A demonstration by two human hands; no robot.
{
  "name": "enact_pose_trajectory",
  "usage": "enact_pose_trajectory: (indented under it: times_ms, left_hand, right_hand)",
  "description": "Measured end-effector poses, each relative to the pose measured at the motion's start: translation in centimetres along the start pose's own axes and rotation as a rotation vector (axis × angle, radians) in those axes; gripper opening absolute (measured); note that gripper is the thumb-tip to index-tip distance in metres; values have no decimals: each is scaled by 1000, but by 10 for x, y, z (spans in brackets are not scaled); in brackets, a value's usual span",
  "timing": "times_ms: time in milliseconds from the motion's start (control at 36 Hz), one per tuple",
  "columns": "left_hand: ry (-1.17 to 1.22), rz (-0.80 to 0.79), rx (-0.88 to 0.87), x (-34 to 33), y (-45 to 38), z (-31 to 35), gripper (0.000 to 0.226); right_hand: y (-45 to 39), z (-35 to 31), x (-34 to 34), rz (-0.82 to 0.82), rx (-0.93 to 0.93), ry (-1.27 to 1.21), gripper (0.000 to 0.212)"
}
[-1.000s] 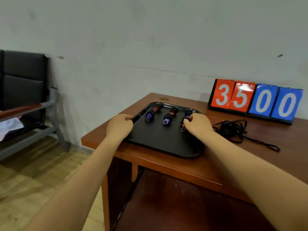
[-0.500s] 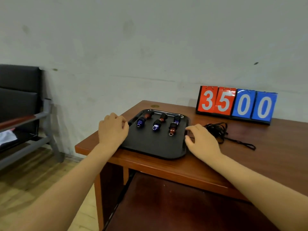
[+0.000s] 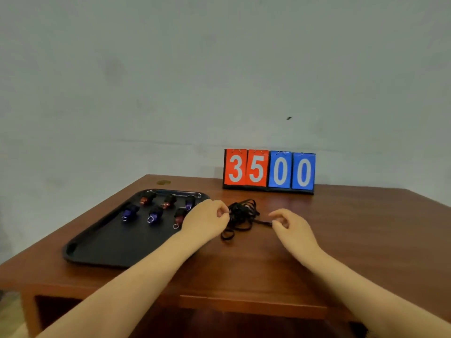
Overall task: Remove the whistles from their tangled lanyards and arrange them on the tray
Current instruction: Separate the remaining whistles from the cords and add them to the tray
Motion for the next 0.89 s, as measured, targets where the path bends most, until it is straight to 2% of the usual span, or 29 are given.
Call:
enact_pose_trajectory:
  times_ms: [111,222,306,389,500,639,722,889]
  left_hand:
    - [-47,-23,48,-32,-21,2,23]
    - [-148,-65,62,-61,-33,2,38]
    - [-124,-79,74,-77,-42,0,37]
    - [-44,-89,62,-88,-51,4,27]
    - [192,-187,-2,-109,-59,25,15]
    - [380,-267,-20,-126,-61,41,20]
    - [455,-256,-11,-121,-61,42,20]
    - [644,-140,115,-104,-66,26,18]
  right_hand:
    - [-13,2,-1,-33,36,18,22]
    - [-28,4,-20,-114,127,158,31]
    - [-43,10,-31,-121,145,152,34]
    - [-56,18,-32,-89,112,107,34]
    - [-70,41,-27,-36,56,32,32]
    - [-74,66,-28,-150,-73,-229,33]
    - [-68,60,-31,-261,-82,-269,21]
    - [-71,73,-25,-188,-272,-409,27]
Point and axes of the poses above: each hand's wrist, its own y-axis away from the middle knuckle, its own x-axis out of the back of the hand, z = x × y, the point moved 10 cm from there along -y, towards the middle knuckle, and after that the axes turned 6 degrees about z, right-handed, at the moved point
